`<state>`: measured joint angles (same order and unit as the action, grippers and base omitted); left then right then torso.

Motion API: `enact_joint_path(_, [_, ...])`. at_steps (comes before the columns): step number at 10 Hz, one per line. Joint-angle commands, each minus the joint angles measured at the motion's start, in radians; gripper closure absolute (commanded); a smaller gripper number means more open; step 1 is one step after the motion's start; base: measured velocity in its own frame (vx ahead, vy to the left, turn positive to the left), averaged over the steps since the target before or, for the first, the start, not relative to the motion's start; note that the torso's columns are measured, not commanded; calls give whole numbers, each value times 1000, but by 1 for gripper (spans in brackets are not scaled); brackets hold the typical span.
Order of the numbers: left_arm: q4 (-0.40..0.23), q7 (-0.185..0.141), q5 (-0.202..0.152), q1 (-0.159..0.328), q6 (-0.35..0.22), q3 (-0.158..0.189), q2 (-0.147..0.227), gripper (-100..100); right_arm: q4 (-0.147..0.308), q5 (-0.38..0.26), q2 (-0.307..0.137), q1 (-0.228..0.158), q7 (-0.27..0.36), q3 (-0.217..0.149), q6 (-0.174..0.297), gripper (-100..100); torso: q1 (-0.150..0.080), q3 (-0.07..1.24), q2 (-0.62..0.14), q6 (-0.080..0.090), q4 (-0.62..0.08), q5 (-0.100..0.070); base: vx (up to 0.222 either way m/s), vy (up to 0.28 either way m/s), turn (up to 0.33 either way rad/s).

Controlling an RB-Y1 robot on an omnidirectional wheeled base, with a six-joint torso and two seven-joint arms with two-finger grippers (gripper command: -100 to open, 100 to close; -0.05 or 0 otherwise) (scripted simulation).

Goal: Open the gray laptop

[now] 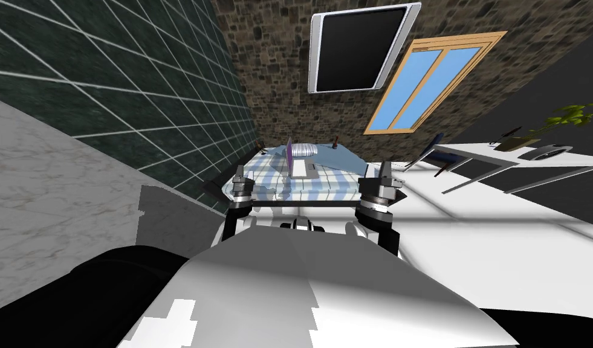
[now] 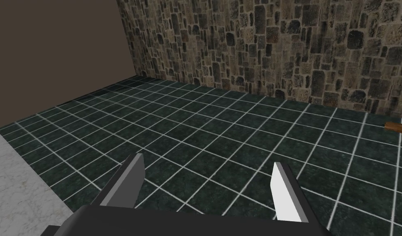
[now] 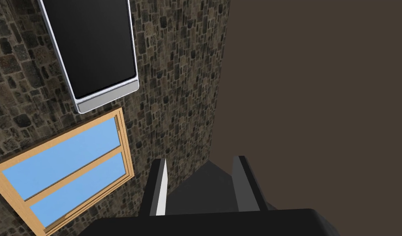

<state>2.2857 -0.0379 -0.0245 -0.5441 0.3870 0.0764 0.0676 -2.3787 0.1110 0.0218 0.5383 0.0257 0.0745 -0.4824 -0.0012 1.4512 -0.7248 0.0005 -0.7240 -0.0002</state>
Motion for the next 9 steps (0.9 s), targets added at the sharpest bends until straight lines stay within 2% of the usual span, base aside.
enact_joint_path(1, [-6,-8,-2,-20,-56,46,55,-100,0,0,0,0,0,0,0,0,-1,20,-9,-1,-10,0,21,-61,-161])
enact_joint_path(3, [-13,-12,-3,-29,-87,73,85,-100,0,0,0,0,0,0,0,0,0,25,-12,-1,-13,0,28,-66,-135])
enact_joint_path(4, [-19,-16,-4,-39,-121,103,118,-100,0,0,0,0,0,0,0,0,1,25,-13,-1,-14,0,41,-71,-245])
enact_joint_path(9, [-37,-29,-6,-67,-221,190,214,-100,0,0,0,0,0,0,0,0,1,25,-14,-1,-14,0,32,-62,-164])
